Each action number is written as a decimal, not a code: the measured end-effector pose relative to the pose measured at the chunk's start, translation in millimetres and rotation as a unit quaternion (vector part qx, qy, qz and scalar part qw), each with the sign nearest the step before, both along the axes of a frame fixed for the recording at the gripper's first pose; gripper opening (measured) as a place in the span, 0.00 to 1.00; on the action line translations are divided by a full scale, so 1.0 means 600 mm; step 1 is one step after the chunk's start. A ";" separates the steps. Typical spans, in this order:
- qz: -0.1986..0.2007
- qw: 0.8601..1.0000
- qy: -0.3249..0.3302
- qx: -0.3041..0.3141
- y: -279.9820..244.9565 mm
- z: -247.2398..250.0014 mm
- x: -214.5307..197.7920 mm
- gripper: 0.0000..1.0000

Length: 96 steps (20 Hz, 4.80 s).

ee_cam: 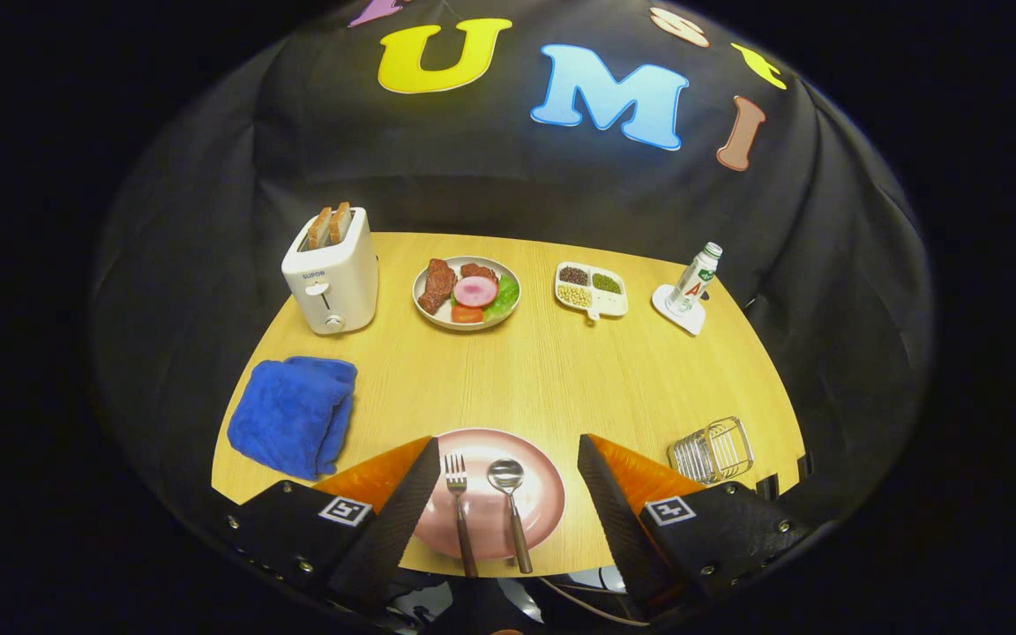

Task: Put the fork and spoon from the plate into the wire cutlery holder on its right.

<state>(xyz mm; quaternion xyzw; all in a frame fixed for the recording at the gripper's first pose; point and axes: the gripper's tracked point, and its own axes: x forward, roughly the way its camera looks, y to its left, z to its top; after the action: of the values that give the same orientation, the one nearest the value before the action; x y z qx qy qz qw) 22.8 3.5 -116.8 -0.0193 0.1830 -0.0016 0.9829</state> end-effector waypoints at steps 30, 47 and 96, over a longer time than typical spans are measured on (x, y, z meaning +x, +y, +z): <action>0.010 0.938 0.331 -0.104 -0.049 -0.313 0.072 0.84; 0.041 0.923 0.356 -0.138 -0.038 -0.331 0.077 0.07; -0.206 0.864 0.459 0.000 -0.448 -0.207 -0.014 0.00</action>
<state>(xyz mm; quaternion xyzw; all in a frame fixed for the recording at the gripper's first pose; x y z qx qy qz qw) 14.2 -265.1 -240.8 0.0207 0.6135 -0.1945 0.7651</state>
